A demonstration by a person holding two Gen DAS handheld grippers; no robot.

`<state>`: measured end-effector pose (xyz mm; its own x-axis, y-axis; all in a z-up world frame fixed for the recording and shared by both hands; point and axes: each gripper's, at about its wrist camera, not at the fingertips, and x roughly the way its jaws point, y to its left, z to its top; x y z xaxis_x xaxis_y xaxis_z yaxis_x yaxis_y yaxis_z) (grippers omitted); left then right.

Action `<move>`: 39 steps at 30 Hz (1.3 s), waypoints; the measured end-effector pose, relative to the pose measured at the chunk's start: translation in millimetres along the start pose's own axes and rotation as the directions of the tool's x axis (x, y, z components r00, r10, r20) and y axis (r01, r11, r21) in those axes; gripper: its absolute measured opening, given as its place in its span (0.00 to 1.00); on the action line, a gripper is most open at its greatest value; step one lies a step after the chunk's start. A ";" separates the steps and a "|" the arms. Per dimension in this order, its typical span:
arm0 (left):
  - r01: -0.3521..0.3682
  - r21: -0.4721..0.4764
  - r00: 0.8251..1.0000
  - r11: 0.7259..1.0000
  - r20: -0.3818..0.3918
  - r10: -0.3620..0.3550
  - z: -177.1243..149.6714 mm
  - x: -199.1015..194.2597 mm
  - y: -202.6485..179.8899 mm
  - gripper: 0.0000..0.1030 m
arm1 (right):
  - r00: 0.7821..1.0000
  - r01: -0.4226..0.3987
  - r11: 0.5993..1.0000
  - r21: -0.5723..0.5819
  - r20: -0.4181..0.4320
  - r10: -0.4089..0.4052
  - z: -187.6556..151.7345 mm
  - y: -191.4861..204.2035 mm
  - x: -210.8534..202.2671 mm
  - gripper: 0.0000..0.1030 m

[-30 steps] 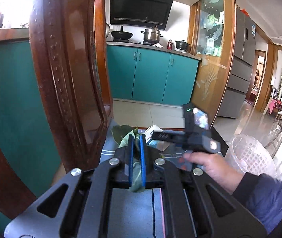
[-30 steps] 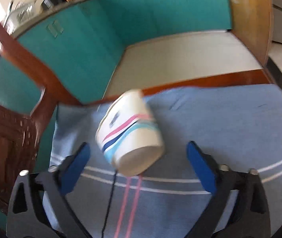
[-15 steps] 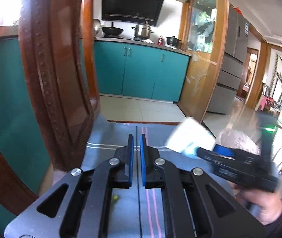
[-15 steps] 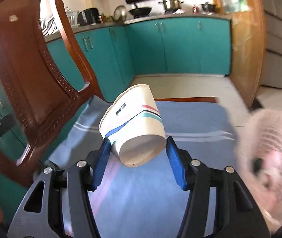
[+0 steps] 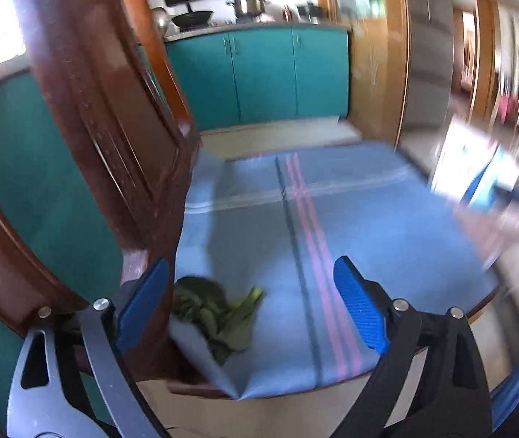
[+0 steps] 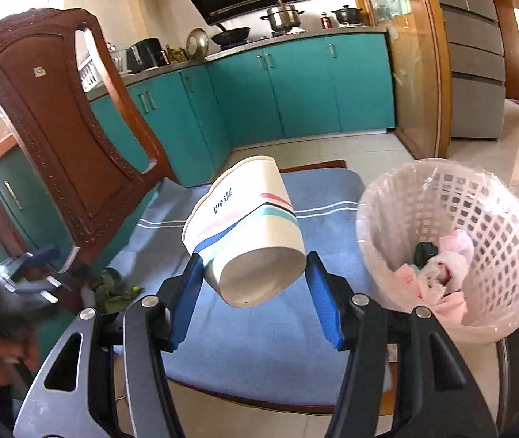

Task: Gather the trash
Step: 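Lift the paper cup with the right tool while the left tool lifts the green cloth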

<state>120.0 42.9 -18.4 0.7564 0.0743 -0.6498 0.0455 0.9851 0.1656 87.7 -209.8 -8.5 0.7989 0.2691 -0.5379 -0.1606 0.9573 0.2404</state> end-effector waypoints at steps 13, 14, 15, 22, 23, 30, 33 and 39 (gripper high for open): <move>-0.164 0.262 0.955 0.951 -0.198 0.220 -33.3 87.6 -34.0 0.78 | 0.999 -0.038 0.999 -0.029 -0.035 0.037 -3.0 12.7 9.7 0.55; -0.154 0.230 0.957 0.961 -0.207 0.203 -33.1 90.8 -32.8 0.73 | 0.999 -0.041 0.999 -0.026 -0.034 0.040 -2.7 12.9 9.6 0.55; -0.137 0.181 0.960 0.974 -0.217 0.176 -32.1 90.3 -28.1 0.71 | 0.999 -0.044 0.999 -0.027 -0.032 0.043 -2.6 13.6 9.2 0.55; -0.061 -0.025 0.960 0.998 -0.276 0.051 -27.6 99.9 -4.0 0.23 | 0.998 -0.046 0.998 -0.047 -0.051 0.044 -3.9 17.9 16.8 0.46; -0.059 -0.032 0.961 0.998 -0.273 0.048 -27.9 101.7 -2.0 0.18 | 0.998 -0.042 0.998 -0.047 -0.056 0.040 -4.1 17.5 18.7 0.45; 0.040 -0.163 0.991 0.986 -0.116 -0.060 -2.4 54.6 16.2 0.08 | 0.995 -0.025 0.998 -0.050 -0.100 0.019 -8.2 16.9 25.7 0.53; 0.201 -0.227 0.980 0.953 0.052 -0.194 10.1 4.6 26.3 0.08 | 0.990 -0.030 0.999 -0.041 -0.139 0.024 -11.8 15.3 28.9 0.69; 0.349 -0.319 0.932 0.881 0.219 -0.290 10.6 -31.0 51.5 0.08 | 0.953 -0.081 0.991 0.108 -0.284 0.109 -29.8 -1.8 44.3 0.74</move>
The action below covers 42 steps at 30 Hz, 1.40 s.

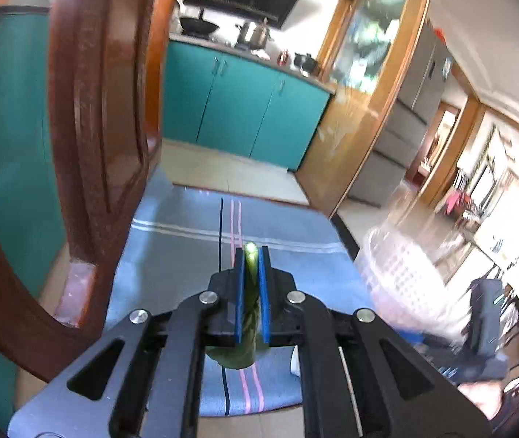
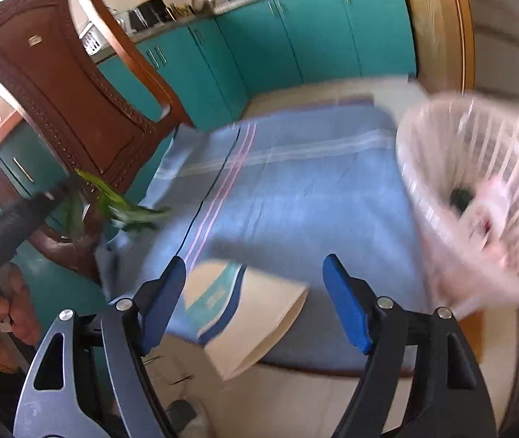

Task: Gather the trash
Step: 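Lift the paper cup with the right tool while the left tool lifts the green cloth, then raise the paper cup by its rim with the right tool toward the basket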

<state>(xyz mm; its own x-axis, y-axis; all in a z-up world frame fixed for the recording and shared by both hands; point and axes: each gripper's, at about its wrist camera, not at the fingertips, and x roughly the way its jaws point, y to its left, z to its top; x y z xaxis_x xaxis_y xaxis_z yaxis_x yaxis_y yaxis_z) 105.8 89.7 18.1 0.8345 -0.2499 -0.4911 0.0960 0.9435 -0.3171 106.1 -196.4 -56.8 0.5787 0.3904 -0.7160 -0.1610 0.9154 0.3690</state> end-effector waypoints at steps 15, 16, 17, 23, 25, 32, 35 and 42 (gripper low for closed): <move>-0.020 0.036 1.000 0.999 -0.016 0.021 -4.2 12.4 -6.2 0.08 | 0.998 -0.009 0.995 0.099 -0.063 0.015 -30.1 19.7 31.8 0.71; -0.021 0.035 1.000 0.999 -0.018 0.021 -4.4 12.2 -6.9 0.08 | 0.998 -0.038 0.992 0.118 -0.047 0.044 -28.5 17.3 31.5 0.63; -0.021 0.033 1.000 0.999 -0.018 0.022 -4.3 12.2 -6.7 0.08 | 0.997 -0.067 0.989 0.135 -0.036 0.072 -26.7 15.4 31.6 0.49; -0.022 0.029 1.000 0.999 -0.015 0.023 -2.4 11.1 -4.8 0.08 | 0.983 -0.184 0.971 0.153 -0.001 0.186 -20.0 15.3 31.8 0.03; -0.021 0.027 1.000 0.999 -0.010 0.022 -2.3 8.7 -3.9 0.08 | 0.980 -0.199 0.972 0.124 0.032 0.196 -17.4 22.1 23.0 0.03; -0.019 0.034 1.000 0.999 0.000 0.020 -3.9 5.3 -5.4 0.08 | 0.955 0.038 0.986 -0.163 0.296 0.012 -10.0 65.9 -32.1 0.03; -0.025 0.045 1.000 0.999 0.000 0.025 -6.5 5.9 -11.1 0.08 | 0.911 0.179 0.952 -0.249 0.406 -0.065 -11.3 79.7 -43.5 0.03; -0.030 0.090 1.000 0.995 -0.006 0.030 -10.8 9.1 -23.8 0.08 | 0.917 0.190 0.955 -0.228 0.387 -0.090 -9.8 71.6 -36.9 0.03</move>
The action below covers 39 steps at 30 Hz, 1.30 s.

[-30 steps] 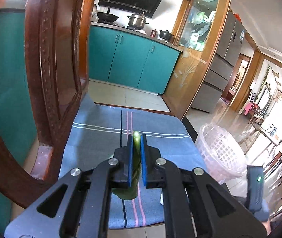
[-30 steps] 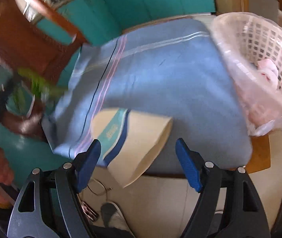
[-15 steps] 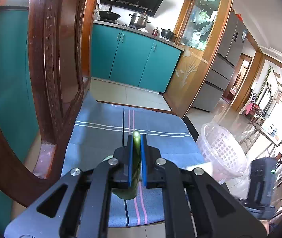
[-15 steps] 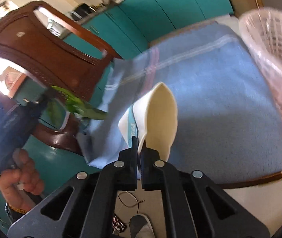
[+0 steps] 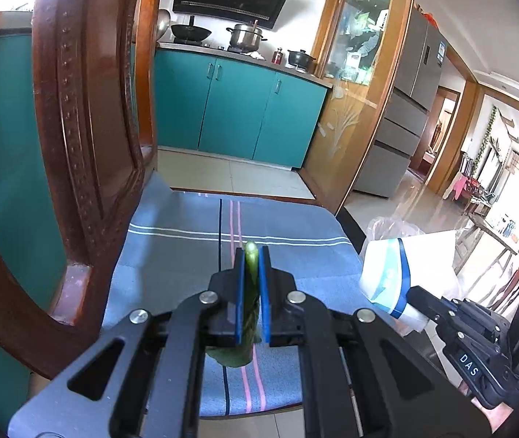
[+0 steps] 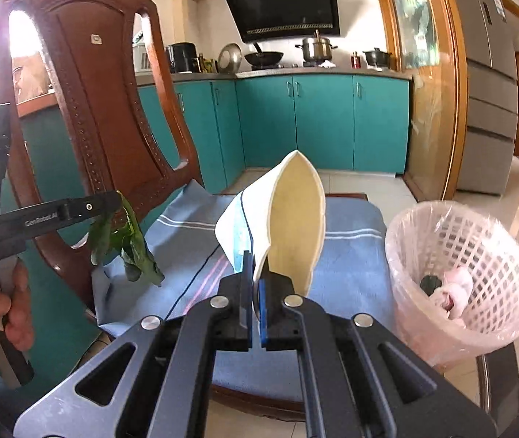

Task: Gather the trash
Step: 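Raise the paper cup by its rim with the right tool toward the basket, then drop the paper cup into the basket with the right tool while the left tool drops the green cloth there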

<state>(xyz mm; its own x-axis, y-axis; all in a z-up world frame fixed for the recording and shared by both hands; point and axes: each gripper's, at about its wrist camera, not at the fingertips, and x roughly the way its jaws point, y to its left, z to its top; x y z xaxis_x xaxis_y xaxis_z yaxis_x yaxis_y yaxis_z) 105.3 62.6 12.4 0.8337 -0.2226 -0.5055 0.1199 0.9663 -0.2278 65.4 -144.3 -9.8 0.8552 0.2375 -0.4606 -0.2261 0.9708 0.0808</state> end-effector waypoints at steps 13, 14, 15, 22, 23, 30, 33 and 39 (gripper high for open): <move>-0.001 -0.002 1.000 1.000 -0.009 0.001 2.2 1.0 2.5 0.08 | 1.000 -0.003 1.000 0.000 -0.011 0.003 -2.0 -0.4 -2.2 0.03; -0.001 -0.001 1.000 1.000 -0.010 0.001 2.2 1.1 2.2 0.08 | 1.000 -0.002 1.000 0.000 -0.011 0.002 -2.0 -0.6 -1.9 0.03; -0.002 0.001 1.000 1.000 -0.011 0.002 2.1 1.4 1.8 0.08 | 1.000 -0.002 1.000 0.004 -0.009 0.002 -1.8 -0.9 -2.4 0.03; 0.000 0.002 1.000 1.000 -0.019 0.000 1.3 3.0 0.5 0.08 | 0.984 0.150 0.979 0.138 0.073 -0.161 21.3 -72.3 -16.5 0.03; 0.003 0.005 1.000 1.000 -0.020 -0.002 1.2 3.8 -0.4 0.08 | 0.977 0.185 0.966 0.179 0.070 -0.200 23.7 -92.2 -17.2 0.03; 0.065 0.019 0.997 0.998 -0.040 -0.065 2.4 17.3 -24.4 0.08 | 0.940 0.338 0.837 0.430 -0.116 -0.321 0.3 -189.5 -10.4 0.74; 0.110 0.039 0.993 0.993 -0.045 -0.108 8.4 27.4 -54.2 0.08 | 0.917 0.340 0.776 0.531 -0.005 -0.399 -2.5 -199.6 -45.2 0.92; 0.275 0.099 0.960 0.956 -0.077 -0.268 34.3 63.9 -152.5 0.08 | 0.881 0.260 0.623 0.738 0.084 -0.466 -22.1 -236.5 -86.2 0.95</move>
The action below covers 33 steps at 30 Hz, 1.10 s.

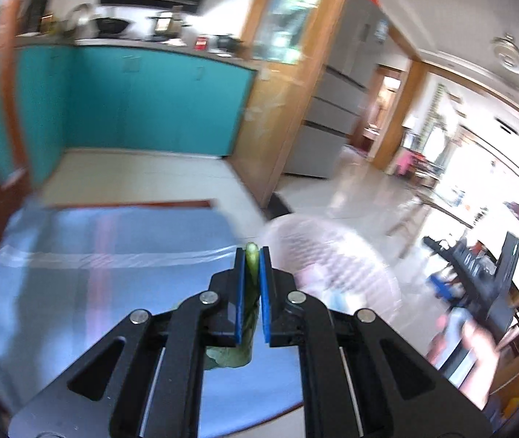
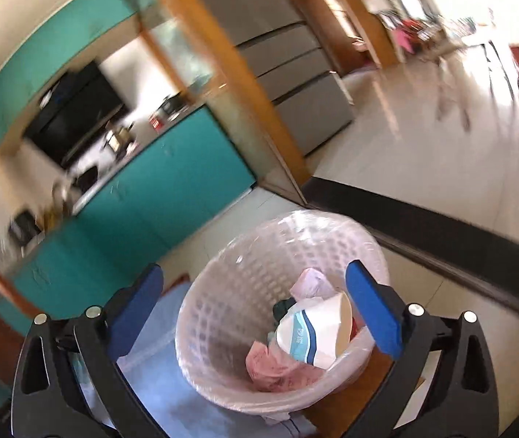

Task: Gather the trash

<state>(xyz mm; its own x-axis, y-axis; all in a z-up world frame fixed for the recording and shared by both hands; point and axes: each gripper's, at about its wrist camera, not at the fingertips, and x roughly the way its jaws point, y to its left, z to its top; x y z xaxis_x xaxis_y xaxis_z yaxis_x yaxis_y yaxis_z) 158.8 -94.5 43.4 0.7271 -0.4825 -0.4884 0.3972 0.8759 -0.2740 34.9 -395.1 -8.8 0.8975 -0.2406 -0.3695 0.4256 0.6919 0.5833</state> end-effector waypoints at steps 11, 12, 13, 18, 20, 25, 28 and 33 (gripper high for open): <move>-0.080 0.060 0.996 0.995 -0.034 0.082 21.8 79.0 -73.1 0.97 | 0.998 -0.039 0.999 -0.013 -0.044 0.038 4.4 9.8 1.8 0.95; -0.104 0.060 0.993 0.993 -0.042 0.107 15.9 72.8 -64.4 0.97 | 0.998 -0.040 0.999 -0.035 -0.051 0.038 2.6 14.8 2.4 0.95; -0.139 0.061 0.989 0.988 -0.050 0.143 7.3 60.8 -49.8 0.97 | 0.997 -0.041 0.997 -0.067 -0.065 0.037 -0.2 20.6 4.3 0.95; -0.288 0.025 0.953 0.957 -0.091 0.289 -29.2 1.5 19.2 0.97 | 0.989 -0.073 0.967 -0.245 -0.143 0.039 -26.6 58.6 11.2 0.95; -0.363 -0.006 0.930 0.932 -0.074 0.361 -48.6 -30.9 45.8 0.97 | 0.984 -0.095 0.937 -0.336 -0.172 0.038 -45.1 79.0 10.6 0.95; -0.512 -0.093 0.859 0.854 -0.052 0.509 -74.5 -77.8 86.9 0.97 | 0.965 -0.181 0.847 -0.500 -0.256 0.056 -98.3 127.7 1.8 0.97; -0.536 -0.156 0.843 0.830 -0.039 0.537 -82.6 -90.5 105.0 0.97 | 0.948 -0.233 0.786 -0.573 -0.314 0.053 -131.8 149.9 -2.3 0.97; -0.543 -0.137 0.839 0.828 -0.078 0.538 -87.7 -86.5 117.3 0.97 | 0.945 -0.257 0.713 -0.652 -0.325 0.043 -163.5 172.5 -9.3 0.97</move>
<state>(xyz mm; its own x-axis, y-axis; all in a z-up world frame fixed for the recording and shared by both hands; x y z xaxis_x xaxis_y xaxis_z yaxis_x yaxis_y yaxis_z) 93.4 49.5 -19.1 0.7804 0.0658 -0.6218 -0.1432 0.9868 -0.0753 81.1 -162.3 -22.9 0.8287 0.0238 -0.5592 -0.0021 0.9992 0.0395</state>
